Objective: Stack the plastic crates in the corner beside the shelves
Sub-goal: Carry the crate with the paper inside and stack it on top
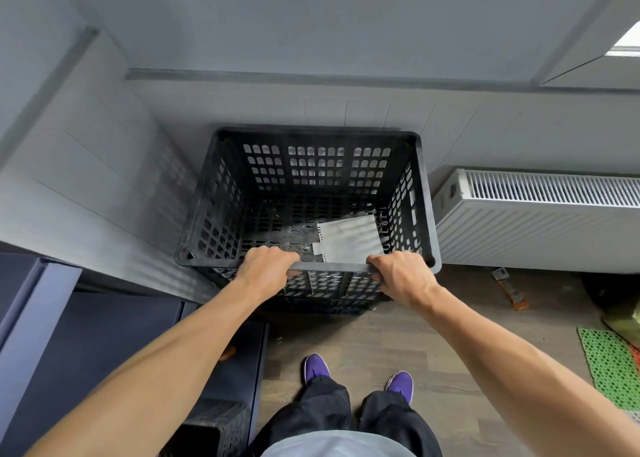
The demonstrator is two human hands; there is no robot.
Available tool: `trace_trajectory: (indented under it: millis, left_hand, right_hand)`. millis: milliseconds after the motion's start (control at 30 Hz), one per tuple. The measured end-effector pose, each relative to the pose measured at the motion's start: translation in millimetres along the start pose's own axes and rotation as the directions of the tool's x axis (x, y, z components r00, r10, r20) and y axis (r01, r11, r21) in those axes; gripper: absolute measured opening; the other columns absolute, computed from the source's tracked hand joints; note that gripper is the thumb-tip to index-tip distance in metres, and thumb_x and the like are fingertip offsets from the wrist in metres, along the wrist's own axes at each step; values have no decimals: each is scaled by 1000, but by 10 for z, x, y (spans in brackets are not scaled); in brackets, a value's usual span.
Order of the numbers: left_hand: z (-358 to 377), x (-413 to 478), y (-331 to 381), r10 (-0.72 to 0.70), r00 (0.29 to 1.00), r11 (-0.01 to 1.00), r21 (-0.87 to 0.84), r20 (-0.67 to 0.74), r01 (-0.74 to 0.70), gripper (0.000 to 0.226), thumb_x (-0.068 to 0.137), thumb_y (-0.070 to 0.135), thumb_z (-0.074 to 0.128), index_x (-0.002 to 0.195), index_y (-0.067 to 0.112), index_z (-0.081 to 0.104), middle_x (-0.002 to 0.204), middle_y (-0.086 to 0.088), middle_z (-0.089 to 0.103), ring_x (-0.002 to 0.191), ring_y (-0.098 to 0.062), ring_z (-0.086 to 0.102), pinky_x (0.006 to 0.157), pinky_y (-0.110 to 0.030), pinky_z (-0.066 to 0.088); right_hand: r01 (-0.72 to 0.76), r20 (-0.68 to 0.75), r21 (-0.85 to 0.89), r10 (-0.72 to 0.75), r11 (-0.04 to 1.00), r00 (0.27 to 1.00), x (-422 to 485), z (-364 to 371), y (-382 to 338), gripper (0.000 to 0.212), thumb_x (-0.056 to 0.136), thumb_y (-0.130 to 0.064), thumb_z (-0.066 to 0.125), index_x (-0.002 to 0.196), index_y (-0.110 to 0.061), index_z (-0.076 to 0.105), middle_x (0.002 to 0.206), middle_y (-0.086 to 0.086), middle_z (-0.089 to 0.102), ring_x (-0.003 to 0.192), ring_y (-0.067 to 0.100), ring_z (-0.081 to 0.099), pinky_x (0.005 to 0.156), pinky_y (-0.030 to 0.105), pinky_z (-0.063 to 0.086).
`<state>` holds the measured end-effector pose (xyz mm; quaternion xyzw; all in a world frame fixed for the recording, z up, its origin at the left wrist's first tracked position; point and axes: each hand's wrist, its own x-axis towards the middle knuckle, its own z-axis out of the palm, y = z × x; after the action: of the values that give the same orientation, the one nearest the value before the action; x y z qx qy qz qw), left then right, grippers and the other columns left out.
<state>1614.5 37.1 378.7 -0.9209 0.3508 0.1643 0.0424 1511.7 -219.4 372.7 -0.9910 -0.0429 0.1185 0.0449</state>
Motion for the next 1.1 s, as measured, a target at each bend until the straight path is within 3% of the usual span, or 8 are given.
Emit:
trace_trajectory:
  millis: [200,467,633,733,867,1100]
  left_hand:
    - [60,-44,32,-34,999,998,46,-28,36,20,89,6,51,88,25,45,76,0,64,67,-26,56,58,-34,37]
    - [4,-3,-44,-38,998,997,71,-42,41,18,87,5,52,93,21,54,78,1,66,73,-26,63,59,-33,37]
    - [53,7,-159,-52,998,998,40,-31,53,18,92,12,53,86,27,45,80,3,66,76,-25,63,60,-33,36]
    - [56,13,-134,-58,998,998,12,-36,59,11,94,14,51,90,25,51,84,2,67,80,-26,63,62,-34,37]
    - [34,46,-161,-53,996,999,7,-66,54,15,96,20,53,85,27,46,80,3,66,75,-23,63,60,-33,39]
    - [88,-22,-84,-74,997,997,-6,-31,74,19,88,5,51,92,23,56,82,1,67,77,-28,62,62,-34,36]
  right_hand:
    - [2,-13,-81,-3,997,1000,-56,-15,-28,16,93,-25,54,108,-19,58,84,3,72,76,30,68,60,34,43]
    - [-13,-16,-65,12,998,1000,15,-80,-52,22,89,-19,58,111,-20,57,84,2,72,76,30,68,58,33,38]
    - [-1,23,-53,2,999,1000,134,-52,-156,19,91,-18,55,110,-18,58,83,3,71,75,29,68,59,33,44]
    - [-1,29,-49,2,999,1000,149,-59,-115,20,90,-16,55,110,-19,58,84,2,72,76,29,68,61,34,48]
    - [0,12,-49,1,999,1000,168,-91,-98,18,92,-19,55,109,-18,58,83,2,72,75,29,68,60,33,45]
    - [2,29,-55,0,999,1000,111,30,-66,22,88,-21,60,110,-22,58,81,2,72,73,29,69,60,35,50]
